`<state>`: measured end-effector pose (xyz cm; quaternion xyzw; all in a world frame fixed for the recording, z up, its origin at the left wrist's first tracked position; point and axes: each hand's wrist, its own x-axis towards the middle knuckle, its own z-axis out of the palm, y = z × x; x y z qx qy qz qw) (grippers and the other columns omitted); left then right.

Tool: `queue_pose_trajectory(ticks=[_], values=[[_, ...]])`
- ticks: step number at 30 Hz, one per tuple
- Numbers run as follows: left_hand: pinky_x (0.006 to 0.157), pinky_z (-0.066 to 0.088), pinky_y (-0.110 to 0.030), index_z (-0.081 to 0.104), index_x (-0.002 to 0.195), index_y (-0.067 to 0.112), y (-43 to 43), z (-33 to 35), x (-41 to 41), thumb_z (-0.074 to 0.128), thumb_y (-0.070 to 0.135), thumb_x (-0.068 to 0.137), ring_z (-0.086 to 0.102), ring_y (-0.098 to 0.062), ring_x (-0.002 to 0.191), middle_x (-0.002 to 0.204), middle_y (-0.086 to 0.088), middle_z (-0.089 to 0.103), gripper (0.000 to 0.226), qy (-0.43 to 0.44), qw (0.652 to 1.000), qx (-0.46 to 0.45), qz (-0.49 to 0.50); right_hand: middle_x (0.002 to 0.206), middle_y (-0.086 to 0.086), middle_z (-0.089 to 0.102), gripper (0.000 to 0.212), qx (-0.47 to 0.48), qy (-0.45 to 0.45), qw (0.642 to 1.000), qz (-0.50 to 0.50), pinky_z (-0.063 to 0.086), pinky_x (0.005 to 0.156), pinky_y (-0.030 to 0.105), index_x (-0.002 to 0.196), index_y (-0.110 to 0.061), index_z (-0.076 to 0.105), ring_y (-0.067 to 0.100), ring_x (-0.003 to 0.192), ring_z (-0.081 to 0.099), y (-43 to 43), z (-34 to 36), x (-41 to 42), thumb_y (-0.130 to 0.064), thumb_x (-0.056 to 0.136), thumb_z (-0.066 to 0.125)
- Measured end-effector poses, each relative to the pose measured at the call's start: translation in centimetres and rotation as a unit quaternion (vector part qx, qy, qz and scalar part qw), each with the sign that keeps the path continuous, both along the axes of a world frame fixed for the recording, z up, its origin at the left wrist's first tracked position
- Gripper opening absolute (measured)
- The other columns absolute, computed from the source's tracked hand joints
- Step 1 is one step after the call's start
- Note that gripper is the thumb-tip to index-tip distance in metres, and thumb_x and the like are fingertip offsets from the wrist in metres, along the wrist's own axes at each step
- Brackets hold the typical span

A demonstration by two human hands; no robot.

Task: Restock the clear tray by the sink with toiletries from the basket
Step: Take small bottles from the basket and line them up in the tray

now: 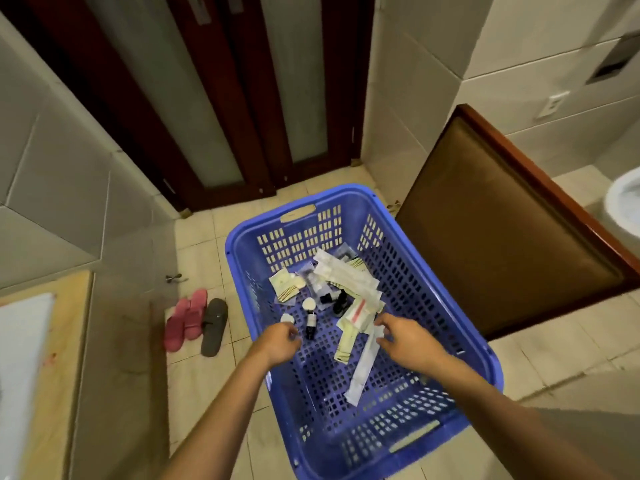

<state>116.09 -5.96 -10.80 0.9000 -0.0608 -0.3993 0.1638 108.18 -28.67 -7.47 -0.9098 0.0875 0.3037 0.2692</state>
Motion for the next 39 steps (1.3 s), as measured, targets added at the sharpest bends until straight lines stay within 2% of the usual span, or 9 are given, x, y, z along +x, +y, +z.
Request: queue_pose_trajectory(ticks=[3,8,12,16,19,23,27,32,39], values=[[0.089,0.047,-0.036,0.053,0.125,0.010,-0.9,-3.4,1.6,0.046,0.028,0.098,0.054,-0.023,0.094,0.125,-0.014,0.058,0.034,0.045,0.999,0.010,-0.002,0.079,-0.002,0.049,0.039,-0.012,0.035,0.999,0.003,0.039,0.058,0.033,0.139,-0.015,0.033,0.018,0.066,0.048,0.4,-2.5,2.2,-0.022,0.101,0.040],[0.071,0.041,-0.033,0.052,0.122,0.009,-2.0,-7.6,3.4,0.042,0.025,0.099,0.049,-0.024,0.078,0.097,-0.011,0.057,0.030,0.085,0.996,0.024,-0.009,0.122,0.018,0.059,0.040,-0.005,0.060,0.998,-0.018,0.049,0.083,0.049,0.139,-0.012,0.036,0.034,0.102,0.060,0.6,-6.5,5.4,-0.019,0.100,0.042],[0.060,0.040,-0.032,0.053,0.116,0.009,-3.0,-11.0,4.3,0.041,0.025,0.098,0.045,-0.021,0.061,0.079,-0.004,0.051,0.026,0.117,0.992,0.047,0.016,0.108,0.016,0.062,0.038,0.017,0.066,0.995,-0.071,0.040,0.057,0.035,0.138,-0.011,0.041,0.023,0.064,0.051,0.6,-10.7,6.8,-0.019,0.101,0.038],[0.047,0.027,-0.029,0.053,0.116,0.007,-3.9,-14.6,5.6,0.039,0.022,0.098,0.033,-0.017,0.050,0.065,-0.003,0.038,0.027,0.122,0.990,0.062,0.026,0.073,0.003,0.052,0.036,0.004,0.066,0.992,-0.109,0.029,0.050,0.031,0.136,-0.010,0.043,0.018,0.052,0.038,0.7,-14.9,8.0,-0.017,0.101,0.038],[0.050,0.028,-0.032,0.051,0.105,0.012,-4.5,-17.8,6.8,0.039,0.022,0.099,0.031,-0.018,0.051,0.066,-0.004,0.038,0.016,0.121,0.989,0.066,0.059,0.102,0.014,0.066,0.035,0.002,0.038,0.990,-0.138,0.045,0.060,0.043,0.135,-0.010,0.043,0.031,0.071,0.058,0.7,-17.5,9.0,-0.017,0.100,0.041],[0.050,0.031,-0.031,0.038,0.134,0.010,-5.2,-21.3,7.3,0.041,0.023,0.099,0.042,-0.022,0.056,0.091,-0.013,0.057,0.037,0.107,0.980,0.058,0.160,0.110,0.017,0.065,0.035,0.016,0.033,0.989,-0.145,0.049,0.067,0.047,0.133,-0.010,0.044,0.036,0.085,0.062,0.7,-20.5,10.2,-0.021,0.100,0.043],[0.072,0.052,-0.043,0.035,0.135,0.012,-5.8,-24.2,6.1,0.051,0.025,0.094,0.060,-0.035,0.097,0.118,-0.015,0.057,0.046,0.090,0.947,0.050,0.306,0.114,0.014,0.063,0.040,0.024,0.077,0.990,-0.119,0.051,0.075,0.045,0.134,-0.011,0.042,0.030,0.090,0.063,1.0,-23.6,10.6,-0.028,0.098,0.048],[0.074,0.052,-0.040,0.038,0.127,0.010,-6.3,-26.1,4.6,0.050,0.035,0.094,0.058,-0.031,0.106,0.123,-0.012,0.054,0.043,-0.014,0.953,0.103,0.286,0.123,0.009,0.060,0.055,0.024,0.037,0.984,-0.175,0.050,0.082,0.037,0.135,-0.013,0.041,0.024,0.103,0.061,2.3,-26.8,11.1,-0.041,0.091,0.058],[0.081,0.051,-0.040,0.039,0.129,0.011,-6.7,-27.6,4.7,0.049,0.039,0.094,0.053,-0.029,0.115,0.131,-0.010,0.048,0.046,-0.003,0.944,0.131,0.302,0.122,0.008,0.058,0.052,0.035,0.008,0.970,-0.242,0.048,0.076,0.035,0.130,-0.009,0.047,0.026,0.097,0.060,4.7,-28.9,12.6,-0.041,0.090,0.058]])
